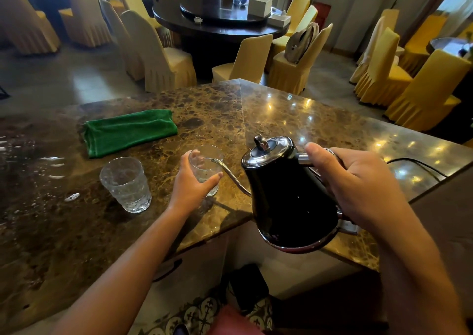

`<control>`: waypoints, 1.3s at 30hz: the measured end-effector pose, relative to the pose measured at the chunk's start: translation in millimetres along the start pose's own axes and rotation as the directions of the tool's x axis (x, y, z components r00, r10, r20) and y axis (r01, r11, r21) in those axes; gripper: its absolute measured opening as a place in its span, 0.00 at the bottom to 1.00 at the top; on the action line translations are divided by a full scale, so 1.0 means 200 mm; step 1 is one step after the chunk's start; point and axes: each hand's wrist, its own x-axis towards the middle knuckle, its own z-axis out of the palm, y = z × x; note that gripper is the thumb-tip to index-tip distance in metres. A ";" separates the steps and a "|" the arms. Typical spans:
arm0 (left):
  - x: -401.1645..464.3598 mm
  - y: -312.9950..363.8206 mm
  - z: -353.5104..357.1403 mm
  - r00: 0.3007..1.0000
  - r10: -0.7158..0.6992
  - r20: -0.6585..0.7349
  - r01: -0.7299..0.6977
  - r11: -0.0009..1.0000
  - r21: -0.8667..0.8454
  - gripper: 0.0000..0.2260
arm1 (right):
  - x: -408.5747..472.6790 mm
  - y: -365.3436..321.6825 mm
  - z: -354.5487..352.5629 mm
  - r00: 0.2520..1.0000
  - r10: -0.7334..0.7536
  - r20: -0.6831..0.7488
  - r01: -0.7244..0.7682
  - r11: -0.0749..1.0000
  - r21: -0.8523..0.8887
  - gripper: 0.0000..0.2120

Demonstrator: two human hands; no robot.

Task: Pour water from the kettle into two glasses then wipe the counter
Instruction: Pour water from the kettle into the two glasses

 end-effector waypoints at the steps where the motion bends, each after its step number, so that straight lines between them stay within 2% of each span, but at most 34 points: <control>1: 0.00 0.00 0.00 1.000 0.001 0.001 -0.001 1.000 0.003 0.39 | -0.01 0.01 0.00 1.000 0.007 -0.005 -0.007 1.000 0.019 0.30; 10: 0.00 0.01 0.00 1.000 -0.004 -0.005 0.004 1.000 0.029 0.38 | -0.10 0.16 0.07 0.990 0.141 -0.016 -0.134 0.965 0.225 0.34; 15: 0.00 0.01 0.01 1.000 -0.006 -0.010 0.006 0.999 0.050 0.38 | -0.19 0.21 0.15 0.950 0.311 -0.032 -0.249 0.815 0.524 0.31; 17: 0.00 0.00 0.01 1.000 -0.003 -0.004 0.003 0.999 0.044 0.37 | -0.22 0.22 0.20 0.938 0.342 -0.059 -0.244 0.772 0.587 0.26; 21: 0.00 0.00 0.01 1.000 -0.002 -0.002 0.002 0.998 0.056 0.37 | -0.27 0.24 0.24 0.913 0.405 -0.054 -0.252 0.662 0.706 0.28; 24: 0.00 -0.01 0.00 1.000 -0.007 0.003 0.007 0.998 0.058 0.36 | -0.30 0.26 0.26 0.905 0.418 -0.079 -0.203 0.587 0.784 0.22; 28: 0.00 -0.01 0.00 1.000 -0.005 -0.005 0.006 0.999 0.050 0.39 | -0.33 0.29 0.28 0.890 0.439 -0.120 -0.160 0.548 0.821 0.29; 32: 0.00 -0.01 0.01 1.000 -0.009 -0.017 0.010 0.998 0.064 0.38 | -0.34 0.34 0.27 0.865 0.485 -0.132 -0.147 0.496 0.856 0.26; 39: -0.01 -0.01 0.01 1.000 0.000 0.003 0.000 1.000 0.030 0.39 | -0.33 0.39 0.19 0.842 0.493 -0.220 -0.092 0.532 0.842 0.34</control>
